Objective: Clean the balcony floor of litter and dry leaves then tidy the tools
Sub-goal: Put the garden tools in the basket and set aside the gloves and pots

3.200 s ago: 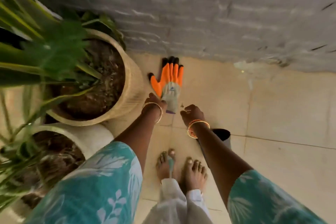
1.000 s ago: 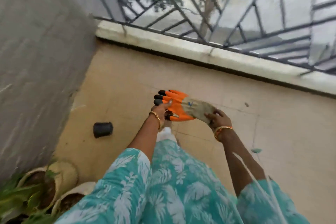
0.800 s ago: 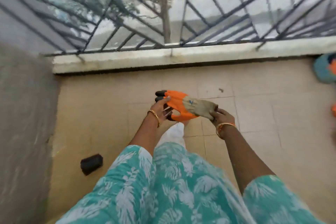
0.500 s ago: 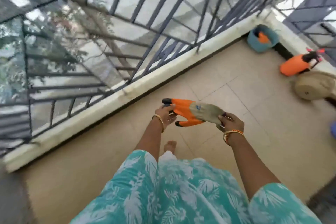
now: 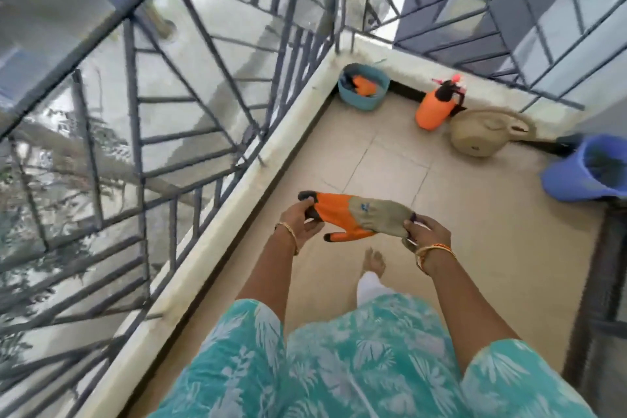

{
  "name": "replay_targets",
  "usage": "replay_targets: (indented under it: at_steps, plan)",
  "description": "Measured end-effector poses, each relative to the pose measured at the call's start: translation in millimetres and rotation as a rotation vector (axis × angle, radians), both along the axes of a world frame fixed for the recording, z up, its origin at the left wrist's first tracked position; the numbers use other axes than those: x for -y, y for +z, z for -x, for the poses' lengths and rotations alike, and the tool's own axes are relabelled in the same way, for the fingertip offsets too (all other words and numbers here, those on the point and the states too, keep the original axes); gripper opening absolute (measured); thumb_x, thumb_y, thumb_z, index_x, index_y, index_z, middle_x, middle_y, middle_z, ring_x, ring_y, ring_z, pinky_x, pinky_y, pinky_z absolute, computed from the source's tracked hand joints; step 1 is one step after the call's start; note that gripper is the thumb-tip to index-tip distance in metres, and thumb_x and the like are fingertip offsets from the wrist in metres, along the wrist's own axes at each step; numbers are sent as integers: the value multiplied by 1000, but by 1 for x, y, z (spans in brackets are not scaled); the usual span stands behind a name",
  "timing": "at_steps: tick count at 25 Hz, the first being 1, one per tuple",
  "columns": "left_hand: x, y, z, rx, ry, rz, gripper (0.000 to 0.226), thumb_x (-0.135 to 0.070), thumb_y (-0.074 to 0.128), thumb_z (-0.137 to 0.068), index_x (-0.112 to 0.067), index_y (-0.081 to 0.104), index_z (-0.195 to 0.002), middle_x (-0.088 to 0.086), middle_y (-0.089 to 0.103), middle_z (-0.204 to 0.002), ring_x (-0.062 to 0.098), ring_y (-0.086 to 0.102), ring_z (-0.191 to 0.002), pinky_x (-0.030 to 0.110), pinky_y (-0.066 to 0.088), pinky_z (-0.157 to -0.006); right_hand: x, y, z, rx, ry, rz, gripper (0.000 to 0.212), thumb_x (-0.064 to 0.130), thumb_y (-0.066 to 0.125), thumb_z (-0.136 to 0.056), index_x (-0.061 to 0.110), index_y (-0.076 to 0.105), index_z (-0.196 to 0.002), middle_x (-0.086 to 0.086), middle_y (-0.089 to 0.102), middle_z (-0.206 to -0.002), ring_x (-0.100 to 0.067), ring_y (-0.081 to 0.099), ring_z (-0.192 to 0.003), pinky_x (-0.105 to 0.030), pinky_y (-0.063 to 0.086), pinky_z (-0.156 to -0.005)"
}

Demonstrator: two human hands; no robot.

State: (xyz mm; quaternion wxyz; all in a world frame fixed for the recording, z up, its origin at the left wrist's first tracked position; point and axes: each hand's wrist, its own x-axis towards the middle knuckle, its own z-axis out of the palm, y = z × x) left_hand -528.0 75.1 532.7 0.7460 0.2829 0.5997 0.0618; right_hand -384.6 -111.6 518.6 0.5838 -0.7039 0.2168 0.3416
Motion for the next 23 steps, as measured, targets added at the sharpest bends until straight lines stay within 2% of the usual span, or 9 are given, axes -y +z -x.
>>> replay_targets:
  at_steps: [3,5,7,9,13,15,17,21,23]
  plan:
    - [-20,7,-88,-45,-46,-40,35,-13,49,-98,-6,48,-133,20,54,-129,25,57,-87,35,47,-84,-16,6,-79,-17,-8,17,28,-9,61,-83,15,55,-70,2,56,-44,-2,49,-31,-15,45,-36]
    - [-37,10,-138,-32,-70,-68,24,-9,48,-98,-7,53,-121,20,57,-115,22,58,-78,35,47,-81,-31,10,-128,-4,0,29,28,-8,61,-84,15,55,-70,-4,56,-54,-8,53,-39,-16,46,-37]
    - [-57,12,-187,-28,-73,-58,7,-6,51,-96,-10,56,-99,15,59,-100,21,58,-74,35,52,-71,-49,9,-177,5,7,43,27,-7,62,-83,15,54,-70,-8,54,-65,-15,51,-53,-20,48,-40]
    - [-80,6,-227,-32,-73,-74,10,-5,57,-93,-14,55,-88,10,60,-88,19,58,-73,32,56,-55,-70,0,-220,19,44,81,28,-7,63,-81,16,54,-69,-9,55,-72,-18,51,-60,-25,48,-43]
    - [-136,-4,-315,-78,-114,-200,9,-5,63,-89,-11,56,-92,5,55,-77,14,54,-72,26,50,-56,-127,-16,-307,71,123,177,33,-10,64,-76,18,50,-65,-15,57,-74,-26,54,-71,-29,45,-51]
    - [-168,-11,-358,-93,-150,-255,13,-2,61,-90,-9,55,-98,5,53,-73,17,52,-73,20,50,-51,-159,-20,-347,71,200,249,37,-10,62,-75,21,45,-64,-9,55,-69,-26,52,-69,-31,43,-53]
    - [-204,-23,-404,-82,-154,-264,11,4,59,-89,-5,55,-93,5,53,-72,17,52,-69,14,50,-47,-196,-32,-385,64,329,314,38,-8,60,-74,25,43,-66,-2,51,-65,-25,50,-60,-31,42,-52]
    - [-272,-65,-483,-126,-82,-238,16,7,58,-89,-7,53,-82,5,57,-60,15,51,-61,15,50,-43,-269,-77,-453,92,532,357,22,0,59,-70,22,55,-65,0,54,-58,-24,52,-57,-29,43,-52]
    - [-302,-98,-518,-149,-93,-259,16,5,60,-89,-8,53,-81,-2,57,-49,12,53,-53,18,50,-43,-305,-106,-486,125,632,374,17,1,59,-75,18,63,-75,-2,58,-58,-18,53,-53,-22,45,-49]
